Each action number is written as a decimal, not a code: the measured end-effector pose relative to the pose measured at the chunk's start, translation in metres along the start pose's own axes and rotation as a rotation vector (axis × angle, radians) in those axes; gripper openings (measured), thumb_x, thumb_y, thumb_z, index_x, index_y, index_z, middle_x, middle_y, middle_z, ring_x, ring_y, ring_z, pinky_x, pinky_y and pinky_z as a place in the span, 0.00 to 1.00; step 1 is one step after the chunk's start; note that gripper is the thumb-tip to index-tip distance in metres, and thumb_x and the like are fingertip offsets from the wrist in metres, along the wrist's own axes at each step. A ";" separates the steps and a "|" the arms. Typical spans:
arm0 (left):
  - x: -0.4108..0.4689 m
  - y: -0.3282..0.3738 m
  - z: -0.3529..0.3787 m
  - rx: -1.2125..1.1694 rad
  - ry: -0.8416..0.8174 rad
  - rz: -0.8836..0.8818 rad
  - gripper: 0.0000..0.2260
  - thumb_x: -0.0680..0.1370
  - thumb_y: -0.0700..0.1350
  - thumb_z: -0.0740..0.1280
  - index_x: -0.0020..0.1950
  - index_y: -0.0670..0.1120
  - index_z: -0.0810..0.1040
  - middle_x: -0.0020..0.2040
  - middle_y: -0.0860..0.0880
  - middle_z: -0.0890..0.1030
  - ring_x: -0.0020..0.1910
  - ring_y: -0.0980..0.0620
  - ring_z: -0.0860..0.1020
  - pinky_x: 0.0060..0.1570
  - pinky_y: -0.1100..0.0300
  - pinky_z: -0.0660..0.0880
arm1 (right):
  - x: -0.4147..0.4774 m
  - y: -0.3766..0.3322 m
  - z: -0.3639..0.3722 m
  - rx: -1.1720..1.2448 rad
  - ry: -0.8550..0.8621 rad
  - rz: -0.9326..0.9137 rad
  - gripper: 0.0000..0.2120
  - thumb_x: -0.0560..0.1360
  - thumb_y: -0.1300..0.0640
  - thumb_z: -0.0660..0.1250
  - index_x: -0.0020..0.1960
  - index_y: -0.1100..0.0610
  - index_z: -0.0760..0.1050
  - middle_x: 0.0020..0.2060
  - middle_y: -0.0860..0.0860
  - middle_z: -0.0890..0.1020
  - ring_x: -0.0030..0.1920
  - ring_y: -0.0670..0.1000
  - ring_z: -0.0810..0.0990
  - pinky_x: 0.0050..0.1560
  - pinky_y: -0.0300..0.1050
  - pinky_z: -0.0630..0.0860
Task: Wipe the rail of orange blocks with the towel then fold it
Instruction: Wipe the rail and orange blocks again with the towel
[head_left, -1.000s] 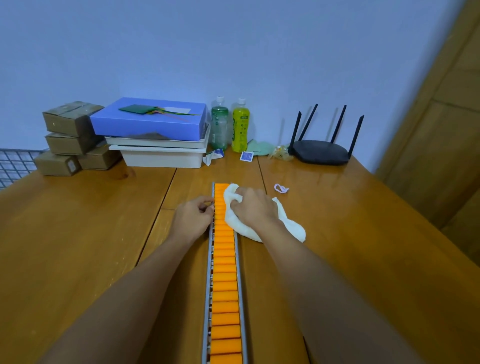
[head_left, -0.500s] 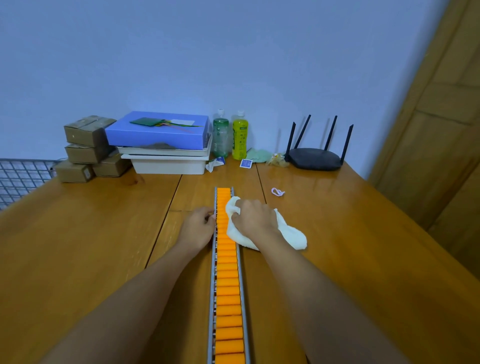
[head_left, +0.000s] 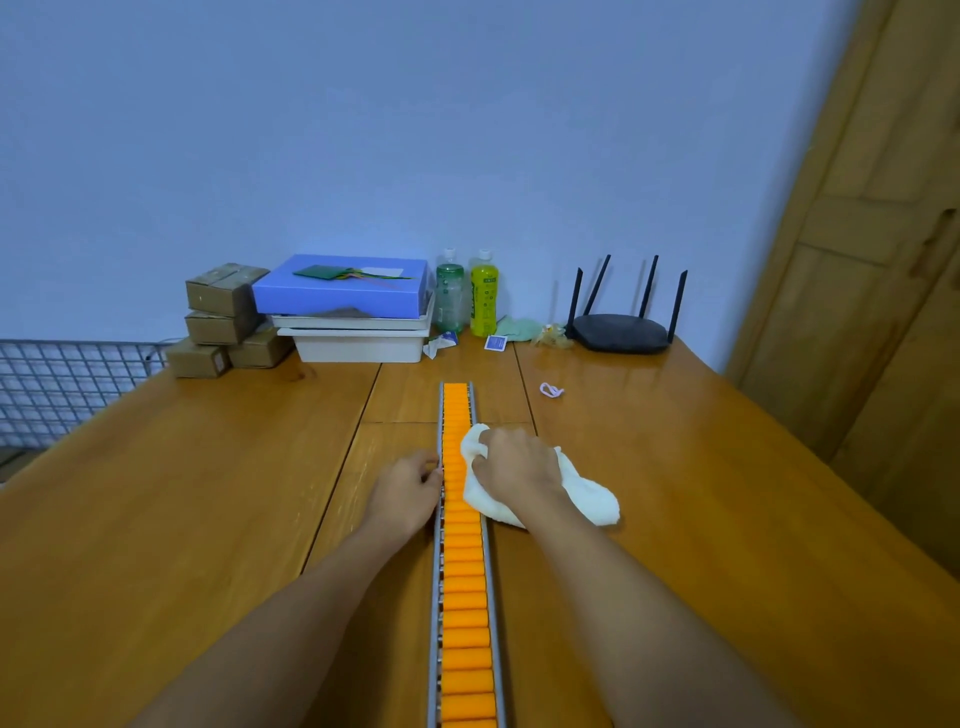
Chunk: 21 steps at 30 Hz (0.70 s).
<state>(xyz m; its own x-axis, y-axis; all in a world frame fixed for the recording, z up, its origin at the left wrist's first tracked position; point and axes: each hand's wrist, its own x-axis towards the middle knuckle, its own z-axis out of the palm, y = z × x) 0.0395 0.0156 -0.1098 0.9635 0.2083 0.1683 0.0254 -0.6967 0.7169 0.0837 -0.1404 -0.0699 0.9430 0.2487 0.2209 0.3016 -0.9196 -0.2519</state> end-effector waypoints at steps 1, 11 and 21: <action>-0.005 0.001 0.000 0.006 0.000 -0.001 0.14 0.84 0.45 0.63 0.69 0.46 0.77 0.44 0.54 0.80 0.39 0.57 0.78 0.34 0.63 0.70 | -0.005 -0.001 -0.002 -0.002 -0.001 -0.003 0.09 0.79 0.53 0.63 0.57 0.53 0.78 0.49 0.53 0.82 0.48 0.55 0.80 0.40 0.45 0.71; -0.059 0.009 -0.013 0.005 -0.032 0.019 0.16 0.84 0.45 0.64 0.72 0.46 0.75 0.45 0.54 0.78 0.38 0.62 0.74 0.41 0.65 0.74 | -0.054 -0.006 -0.013 -0.033 0.005 -0.024 0.10 0.79 0.54 0.63 0.57 0.52 0.78 0.45 0.52 0.81 0.40 0.52 0.74 0.36 0.44 0.68; -0.097 0.009 -0.012 0.025 -0.005 0.033 0.15 0.84 0.45 0.63 0.70 0.46 0.76 0.40 0.57 0.76 0.37 0.60 0.73 0.44 0.56 0.78 | -0.101 -0.013 -0.022 -0.018 0.014 -0.013 0.10 0.78 0.54 0.63 0.57 0.52 0.79 0.46 0.52 0.82 0.40 0.53 0.75 0.36 0.44 0.67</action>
<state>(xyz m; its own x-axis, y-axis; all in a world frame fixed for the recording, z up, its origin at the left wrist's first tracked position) -0.0567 -0.0022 -0.1113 0.9653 0.1814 0.1881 0.0001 -0.7200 0.6939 -0.0187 -0.1608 -0.0684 0.9371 0.2563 0.2370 0.3108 -0.9216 -0.2324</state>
